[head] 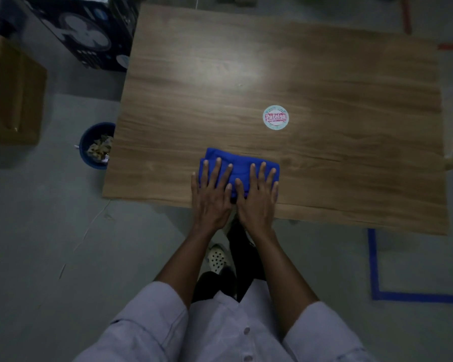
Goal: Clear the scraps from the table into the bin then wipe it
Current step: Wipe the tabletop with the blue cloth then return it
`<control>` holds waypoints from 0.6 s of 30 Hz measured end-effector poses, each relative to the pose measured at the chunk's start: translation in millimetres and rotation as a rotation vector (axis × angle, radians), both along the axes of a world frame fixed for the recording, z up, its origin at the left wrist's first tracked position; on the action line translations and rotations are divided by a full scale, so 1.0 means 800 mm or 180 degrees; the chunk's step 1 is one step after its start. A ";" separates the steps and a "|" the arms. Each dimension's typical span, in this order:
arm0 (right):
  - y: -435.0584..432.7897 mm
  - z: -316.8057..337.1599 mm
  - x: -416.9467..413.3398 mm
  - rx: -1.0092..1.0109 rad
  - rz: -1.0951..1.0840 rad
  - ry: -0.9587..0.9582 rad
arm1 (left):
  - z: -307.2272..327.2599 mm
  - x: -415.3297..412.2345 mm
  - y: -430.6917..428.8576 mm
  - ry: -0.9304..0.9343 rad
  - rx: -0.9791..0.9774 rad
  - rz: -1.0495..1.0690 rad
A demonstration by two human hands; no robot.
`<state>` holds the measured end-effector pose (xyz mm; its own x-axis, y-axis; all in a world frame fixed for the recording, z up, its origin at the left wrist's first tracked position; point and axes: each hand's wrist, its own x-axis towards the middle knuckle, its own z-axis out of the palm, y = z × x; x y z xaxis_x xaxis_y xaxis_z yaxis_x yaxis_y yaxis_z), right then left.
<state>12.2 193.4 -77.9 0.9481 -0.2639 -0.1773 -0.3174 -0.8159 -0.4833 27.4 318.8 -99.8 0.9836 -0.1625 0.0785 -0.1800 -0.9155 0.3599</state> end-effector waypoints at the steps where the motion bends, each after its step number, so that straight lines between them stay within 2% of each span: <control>1: -0.002 -0.004 0.016 -0.0005 -0.0036 -0.0018 | -0.001 0.013 -0.003 0.0017 0.0046 -0.0033; 9: 0.003 -0.011 0.144 -0.0239 0.0309 -0.0070 | 0.014 0.144 0.012 0.0530 0.0403 0.0001; 11: 0.002 -0.013 0.118 -0.0177 0.0397 -0.0112 | 0.017 0.125 0.020 0.0544 0.0414 -0.0052; 16: -0.007 -0.019 -0.027 -0.0247 0.0585 -0.0385 | 0.022 -0.023 0.010 0.0427 0.0158 0.0015; 18: -0.015 -0.022 -0.049 -0.0304 0.0709 -0.0417 | 0.021 -0.052 0.005 0.0466 0.0124 0.0074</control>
